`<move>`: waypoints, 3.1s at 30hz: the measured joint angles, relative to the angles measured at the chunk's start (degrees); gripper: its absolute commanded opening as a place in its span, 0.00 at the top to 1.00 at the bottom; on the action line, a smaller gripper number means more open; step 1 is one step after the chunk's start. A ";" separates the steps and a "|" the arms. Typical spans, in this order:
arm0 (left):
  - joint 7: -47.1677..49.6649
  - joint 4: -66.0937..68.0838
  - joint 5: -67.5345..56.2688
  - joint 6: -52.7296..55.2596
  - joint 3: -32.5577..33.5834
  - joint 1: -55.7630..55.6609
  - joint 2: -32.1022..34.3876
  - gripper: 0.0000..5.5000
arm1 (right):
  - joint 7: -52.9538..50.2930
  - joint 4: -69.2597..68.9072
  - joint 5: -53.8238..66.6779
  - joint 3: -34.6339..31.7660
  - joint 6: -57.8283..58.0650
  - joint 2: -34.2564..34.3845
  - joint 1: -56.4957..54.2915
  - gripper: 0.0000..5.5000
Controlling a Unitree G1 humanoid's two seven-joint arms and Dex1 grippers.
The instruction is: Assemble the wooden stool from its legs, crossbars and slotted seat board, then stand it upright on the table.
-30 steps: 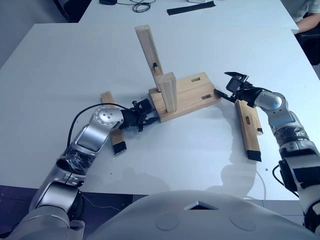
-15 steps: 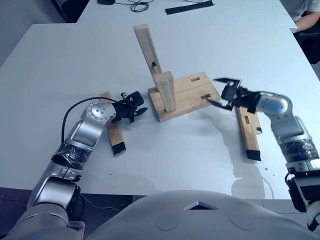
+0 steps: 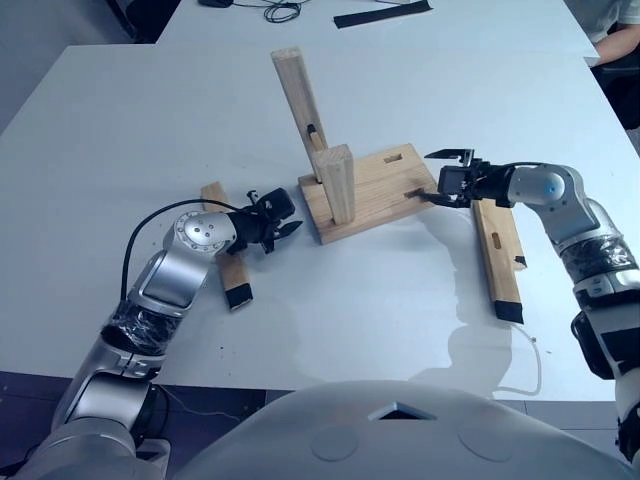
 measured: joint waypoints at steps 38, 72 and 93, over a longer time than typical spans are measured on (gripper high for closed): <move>-7.53 -21.66 -10.18 10.26 5.04 13.25 8.12 0.63 | 8.26 -18.40 10.25 -5.88 13.78 -4.56 11.44 0.32; -1.25 -2.80 1.54 -3.66 -4.94 3.33 3.70 0.63 | 7.50 -39.13 11.57 -1.86 16.09 -1.45 26.24 0.32; -0.45 -18.48 -0.51 3.73 2.91 18.99 6.88 0.63 | -5.90 -56.81 27.64 -37.70 60.35 -7.90 42.51 0.32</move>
